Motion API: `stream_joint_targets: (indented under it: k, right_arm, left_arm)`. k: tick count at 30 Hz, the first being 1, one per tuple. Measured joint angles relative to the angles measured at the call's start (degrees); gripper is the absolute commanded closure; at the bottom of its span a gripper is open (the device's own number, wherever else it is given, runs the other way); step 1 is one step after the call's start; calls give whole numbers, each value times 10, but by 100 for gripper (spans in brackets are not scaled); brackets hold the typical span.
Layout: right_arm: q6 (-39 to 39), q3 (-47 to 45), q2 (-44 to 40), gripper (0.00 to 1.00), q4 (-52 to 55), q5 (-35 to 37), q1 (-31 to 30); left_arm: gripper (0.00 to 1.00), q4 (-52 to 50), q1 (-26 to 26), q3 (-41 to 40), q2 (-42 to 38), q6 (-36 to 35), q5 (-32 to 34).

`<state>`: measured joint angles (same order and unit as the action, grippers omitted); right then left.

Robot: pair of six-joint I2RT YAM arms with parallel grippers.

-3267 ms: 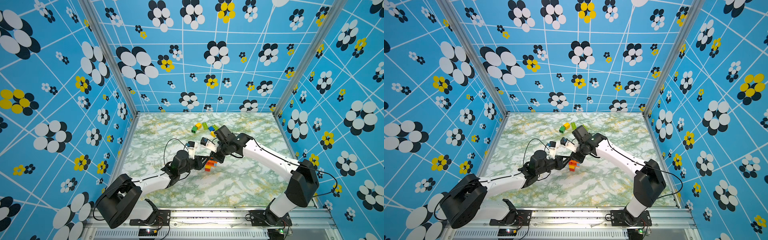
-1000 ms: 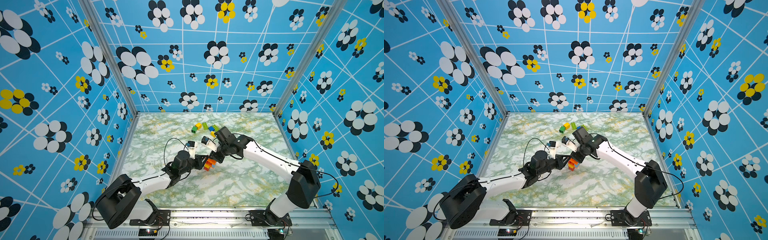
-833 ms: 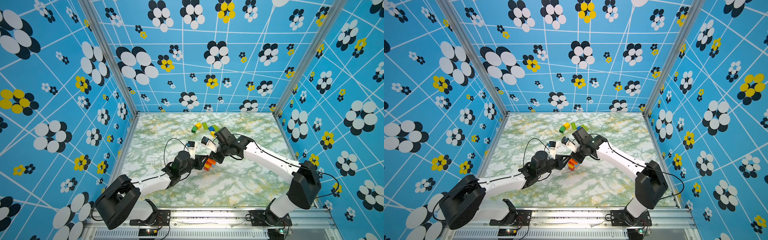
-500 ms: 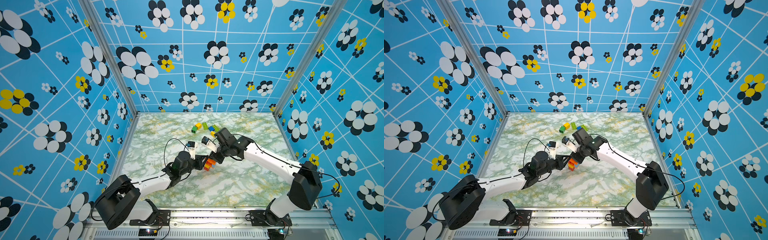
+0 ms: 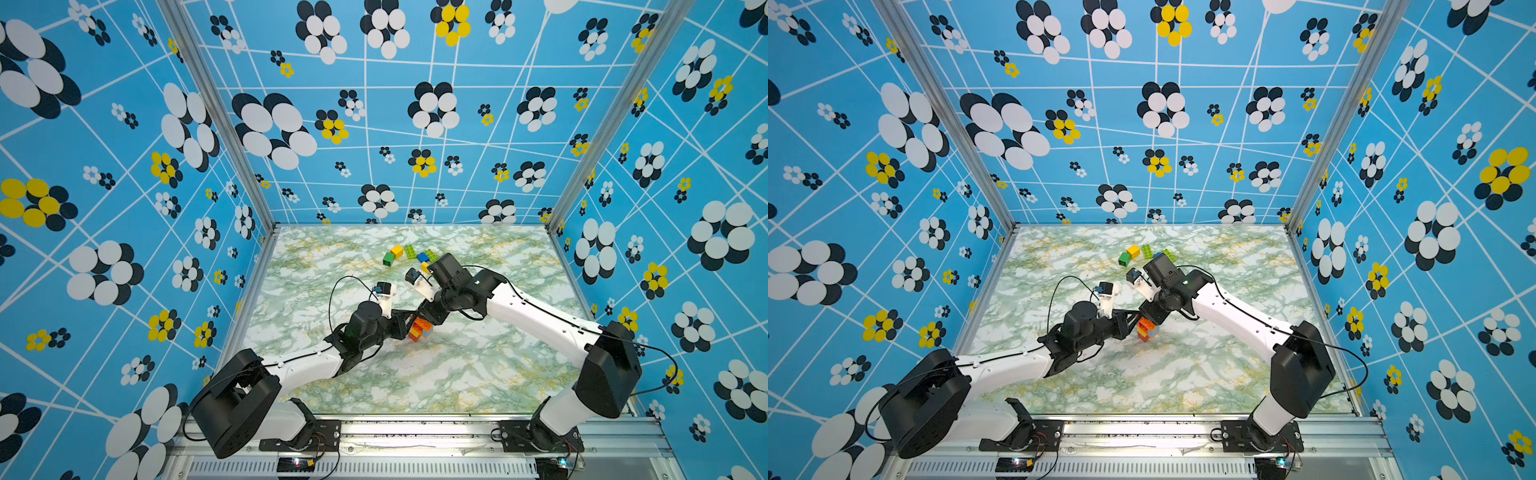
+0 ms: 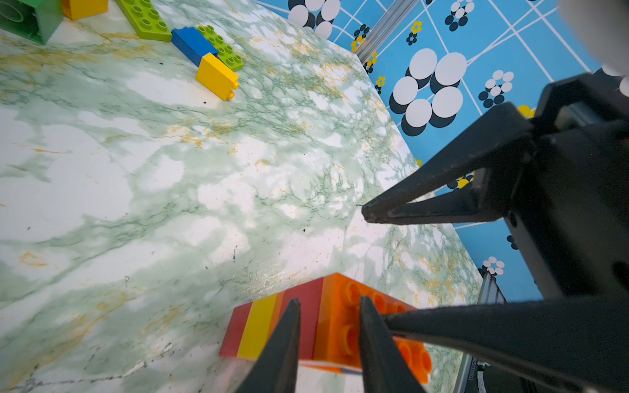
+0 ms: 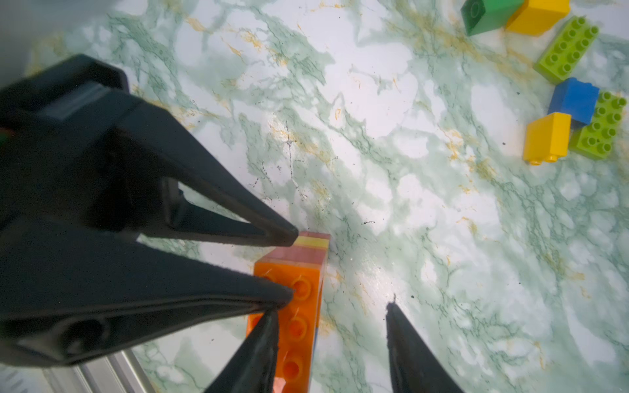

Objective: Assemble the letter p with lego
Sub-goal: Assemble the lego brick with the lego brick, then pick up the lego brick from the center of the board.

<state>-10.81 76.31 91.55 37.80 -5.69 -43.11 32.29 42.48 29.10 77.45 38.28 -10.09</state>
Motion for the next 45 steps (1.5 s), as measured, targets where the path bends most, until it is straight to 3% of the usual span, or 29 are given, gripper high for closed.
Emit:
stream_joint_targets:
  k: [8, 19, 29, 35, 45]
  right_arm:
    - [0, -92, -83, 44, -72, -24, 0]
    - [17, -169, -122, 43, -87, -21, -6]
    - [28, -178, -121, 57, -102, -9, -16]
    - [30, -178, -113, 57, -101, -3, -19]
    - [33, -175, -108, 73, -98, -1, -23]
  left_arm:
    - [68, -4, 2, 3, 0, 0, -15]
    - [68, -1, 2, 6, 7, 0, -22]
    - [68, -2, 2, 6, 7, 0, -23]
    - [67, -2, 2, 6, 6, 1, -23]
    - [58, -8, 2, 6, 4, 1, -17]
